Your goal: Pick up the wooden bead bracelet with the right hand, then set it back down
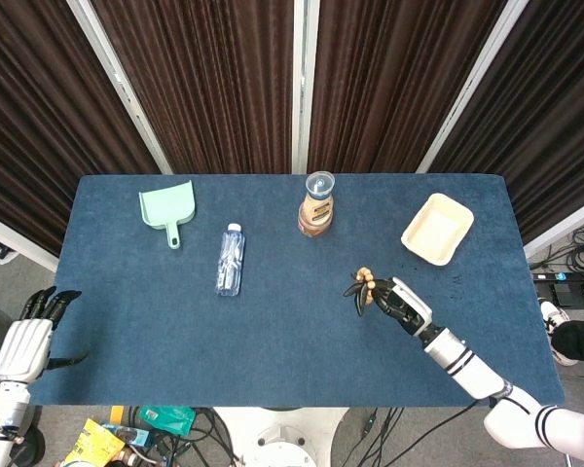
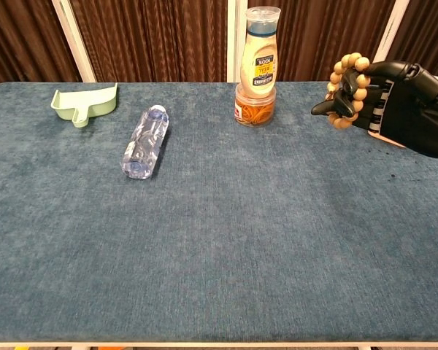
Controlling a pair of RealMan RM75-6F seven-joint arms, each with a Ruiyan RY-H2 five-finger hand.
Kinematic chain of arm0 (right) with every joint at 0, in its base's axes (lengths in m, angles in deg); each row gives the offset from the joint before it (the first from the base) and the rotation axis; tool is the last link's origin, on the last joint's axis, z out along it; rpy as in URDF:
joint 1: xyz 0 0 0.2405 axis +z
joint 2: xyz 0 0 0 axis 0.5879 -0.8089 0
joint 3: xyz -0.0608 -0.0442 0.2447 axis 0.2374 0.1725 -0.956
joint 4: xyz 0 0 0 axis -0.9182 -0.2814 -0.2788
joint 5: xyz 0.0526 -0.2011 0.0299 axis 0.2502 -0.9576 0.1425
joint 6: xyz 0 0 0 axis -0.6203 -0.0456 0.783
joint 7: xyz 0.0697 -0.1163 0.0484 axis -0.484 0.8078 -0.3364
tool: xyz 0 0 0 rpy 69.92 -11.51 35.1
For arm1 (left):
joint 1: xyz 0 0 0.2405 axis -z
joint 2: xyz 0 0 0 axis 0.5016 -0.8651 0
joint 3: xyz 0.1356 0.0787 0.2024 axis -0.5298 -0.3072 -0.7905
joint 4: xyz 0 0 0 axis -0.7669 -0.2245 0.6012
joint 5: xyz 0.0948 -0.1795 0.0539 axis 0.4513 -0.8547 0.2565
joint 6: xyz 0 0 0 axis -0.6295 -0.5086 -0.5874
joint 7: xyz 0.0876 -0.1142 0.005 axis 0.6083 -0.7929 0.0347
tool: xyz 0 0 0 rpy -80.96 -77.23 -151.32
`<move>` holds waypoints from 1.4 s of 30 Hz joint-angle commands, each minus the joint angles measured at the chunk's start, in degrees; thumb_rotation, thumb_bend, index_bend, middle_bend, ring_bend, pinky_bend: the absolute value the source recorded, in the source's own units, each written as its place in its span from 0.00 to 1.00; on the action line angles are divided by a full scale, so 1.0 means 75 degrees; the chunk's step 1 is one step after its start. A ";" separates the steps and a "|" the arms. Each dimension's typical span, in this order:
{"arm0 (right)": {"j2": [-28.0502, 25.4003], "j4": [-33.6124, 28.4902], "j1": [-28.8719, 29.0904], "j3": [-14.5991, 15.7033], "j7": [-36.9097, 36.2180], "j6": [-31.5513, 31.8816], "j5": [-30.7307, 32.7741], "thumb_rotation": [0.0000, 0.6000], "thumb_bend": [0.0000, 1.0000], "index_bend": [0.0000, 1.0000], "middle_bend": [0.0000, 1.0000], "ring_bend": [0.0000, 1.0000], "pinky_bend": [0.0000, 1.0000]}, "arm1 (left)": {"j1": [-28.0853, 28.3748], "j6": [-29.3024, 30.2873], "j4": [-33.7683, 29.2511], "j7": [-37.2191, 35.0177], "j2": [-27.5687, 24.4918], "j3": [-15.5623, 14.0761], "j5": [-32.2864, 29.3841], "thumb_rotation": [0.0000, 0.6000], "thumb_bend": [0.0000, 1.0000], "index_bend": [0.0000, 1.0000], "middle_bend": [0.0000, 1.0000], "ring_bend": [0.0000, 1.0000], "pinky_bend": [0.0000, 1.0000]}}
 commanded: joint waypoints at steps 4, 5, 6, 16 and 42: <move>-0.0048 -0.0019 -0.0006 0.0021 0.0028 0.0031 -0.0044 0.60 1.00 0.59 0.62 0.31 0.02 | 0.0002 -0.0007 0.0008 -0.0009 0.0008 -0.0004 0.0001 1.00 0.00 0.14 0.13 0.00 0.00; -0.0056 -0.0017 -0.0004 0.0025 0.0022 0.0026 -0.0047 0.60 1.00 0.58 0.62 0.31 0.02 | 0.0003 -0.0006 0.0003 -0.0005 0.0006 -0.0003 0.0003 1.00 0.00 0.14 0.13 0.00 0.00; -0.0058 -0.0013 -0.0002 0.0028 0.0017 0.0028 -0.0054 0.60 1.00 0.58 0.61 0.31 0.02 | 0.0003 -0.0005 -0.0001 -0.0001 0.0004 -0.0004 0.0004 1.00 0.00 0.14 0.13 0.00 0.00; -0.0035 0.0183 0.0040 0.0131 -0.0284 0.0144 -0.0250 0.60 1.00 0.43 0.52 0.25 0.02 | 0.0000 -0.0006 -0.0067 0.0060 -0.0032 -0.0005 -0.0008 1.00 0.00 0.14 0.13 0.00 0.00; 0.0290 0.0545 0.0103 -0.0319 0.5434 -0.1626 0.1256 0.42 0.20 0.37 0.48 0.20 0.01 | 0.0085 0.0033 -0.0256 0.0273 -0.0089 0.0032 0.0095 1.00 0.00 0.14 0.13 0.00 0.00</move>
